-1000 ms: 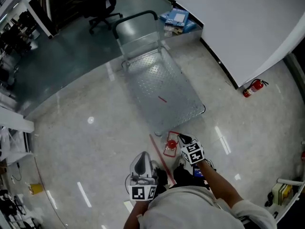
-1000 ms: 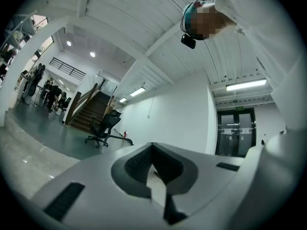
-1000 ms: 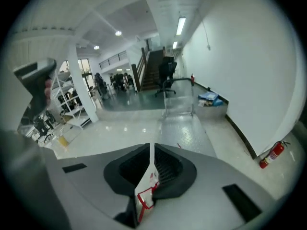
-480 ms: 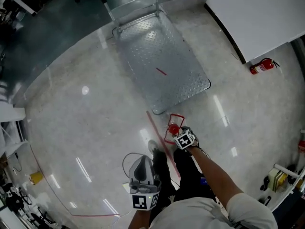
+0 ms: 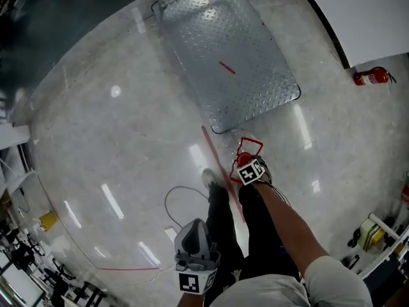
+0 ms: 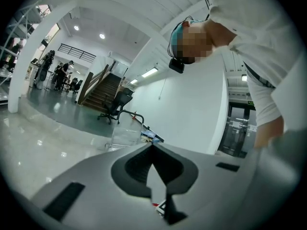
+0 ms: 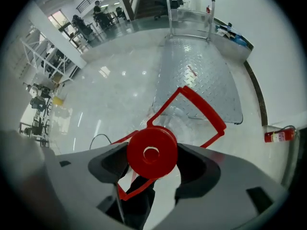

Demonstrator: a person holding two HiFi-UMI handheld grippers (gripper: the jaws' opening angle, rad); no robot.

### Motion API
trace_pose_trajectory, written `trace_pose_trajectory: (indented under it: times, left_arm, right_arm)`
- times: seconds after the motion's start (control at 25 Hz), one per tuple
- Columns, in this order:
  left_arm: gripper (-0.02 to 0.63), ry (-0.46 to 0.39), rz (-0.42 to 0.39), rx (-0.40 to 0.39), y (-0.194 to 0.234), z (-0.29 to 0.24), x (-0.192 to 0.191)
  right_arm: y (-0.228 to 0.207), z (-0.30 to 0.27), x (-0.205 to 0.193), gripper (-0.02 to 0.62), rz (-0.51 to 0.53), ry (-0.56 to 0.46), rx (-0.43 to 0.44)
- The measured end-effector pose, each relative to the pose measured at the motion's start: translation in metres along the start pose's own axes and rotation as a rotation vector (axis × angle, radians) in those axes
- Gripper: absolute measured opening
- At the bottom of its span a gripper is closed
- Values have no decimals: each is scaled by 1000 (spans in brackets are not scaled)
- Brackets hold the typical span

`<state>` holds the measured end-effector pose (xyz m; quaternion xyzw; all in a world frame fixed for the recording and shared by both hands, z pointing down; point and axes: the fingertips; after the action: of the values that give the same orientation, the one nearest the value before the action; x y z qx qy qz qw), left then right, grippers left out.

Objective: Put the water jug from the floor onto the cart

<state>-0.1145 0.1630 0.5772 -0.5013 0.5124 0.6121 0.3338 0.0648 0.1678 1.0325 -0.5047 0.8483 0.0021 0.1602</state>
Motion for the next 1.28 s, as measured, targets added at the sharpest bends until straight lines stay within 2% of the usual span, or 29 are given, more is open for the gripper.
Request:
trace_pose_trajectory:
  times: [0.32,0.64,0.84,0.96,1.08,1.28]
  left_arm:
    - [3,-6,7,-1,-2,-1,-3]
    - [3,-101,-21,-5,-35,-15,39]
    - [3,-190,-86,37,-62,-36,82]
    - [3,-236,-86,83,-75,-42,103]
    - [3,-268,-83,117,-82,-42,117]
    - [3,-300,-114,121,-71,-59,138]
  right_arm:
    - [-3,5,-1,305,57,-2,-29]
    - [3,104,22,305,83,-34,22]
    - [-12,172,67,305,131,-83,35]
    - [-22,203,92,307,171,-119,41]
    - [-30,222,107,307,197,-133,41]
    - [-43,235,146,305,231,-153,19]
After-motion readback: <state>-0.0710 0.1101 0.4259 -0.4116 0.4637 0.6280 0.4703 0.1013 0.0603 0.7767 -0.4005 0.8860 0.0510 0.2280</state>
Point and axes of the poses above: the fingertips, and each gripper's own axes: z backward along the fingers, y to its left, x out of its top, and after that the axes turned 11 degrees about -y, right-handed
